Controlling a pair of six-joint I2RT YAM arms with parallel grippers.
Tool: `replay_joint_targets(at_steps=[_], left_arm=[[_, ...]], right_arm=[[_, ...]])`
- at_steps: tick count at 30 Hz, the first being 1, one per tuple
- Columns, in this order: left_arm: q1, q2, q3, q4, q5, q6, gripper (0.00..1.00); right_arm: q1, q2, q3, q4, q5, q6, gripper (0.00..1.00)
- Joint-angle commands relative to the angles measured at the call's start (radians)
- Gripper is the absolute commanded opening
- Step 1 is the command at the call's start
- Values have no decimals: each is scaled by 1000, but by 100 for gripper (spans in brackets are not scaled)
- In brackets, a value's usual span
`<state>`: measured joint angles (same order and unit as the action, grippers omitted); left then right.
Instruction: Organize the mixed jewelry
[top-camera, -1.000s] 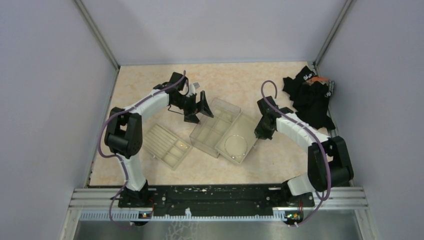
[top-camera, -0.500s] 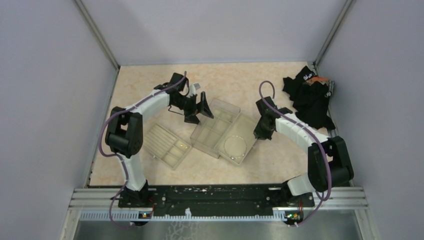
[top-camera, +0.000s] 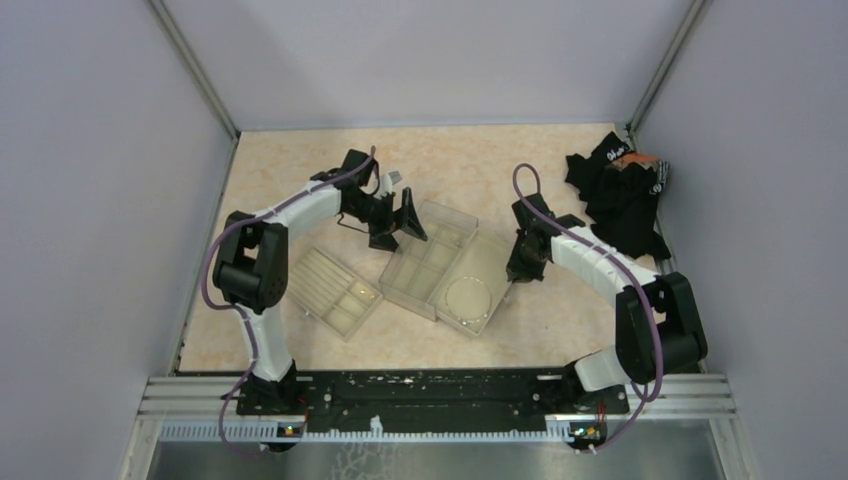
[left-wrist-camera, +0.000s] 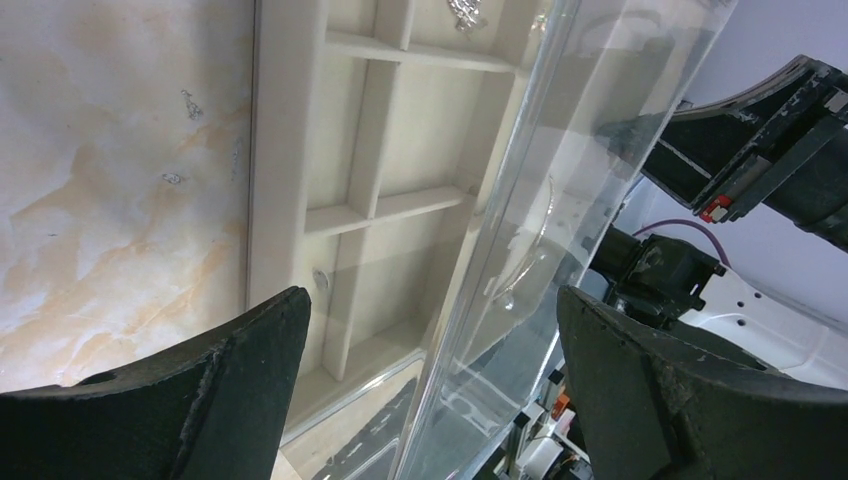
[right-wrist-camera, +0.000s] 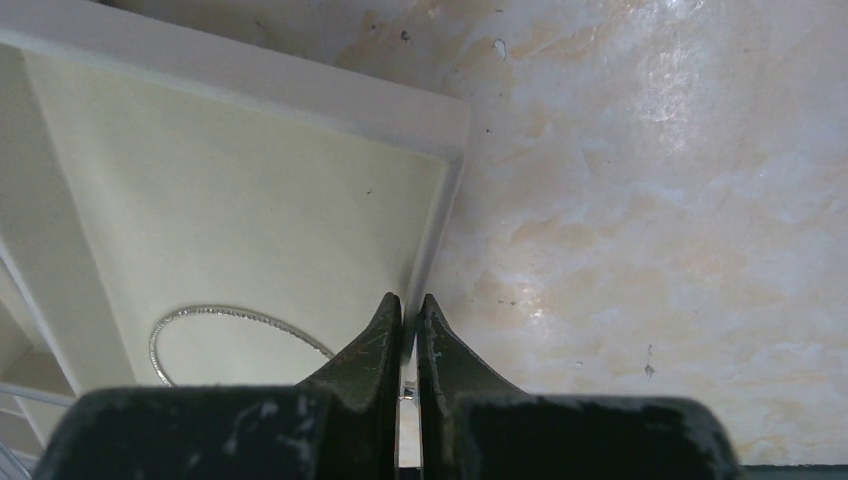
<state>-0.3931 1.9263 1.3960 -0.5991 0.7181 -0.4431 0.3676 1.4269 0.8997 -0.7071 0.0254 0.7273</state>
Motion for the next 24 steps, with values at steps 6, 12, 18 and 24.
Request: replay_joint_targets(at_steps=[6,12,18,24], left_arm=[[-15,35,27,-2,23,26,99],[-15,35,32,0,23,33,99],[-15,37,39,3,21,26,99],[-15,27,14,10,24,22,99]], right_arm=[[24,-30,98,-63,-87,-121,0],[24,-22,115,-95,-67,-138,0],[23,-36,127,-123,-69,-163,0],[23,-23,125,-127,-71,-149,0]])
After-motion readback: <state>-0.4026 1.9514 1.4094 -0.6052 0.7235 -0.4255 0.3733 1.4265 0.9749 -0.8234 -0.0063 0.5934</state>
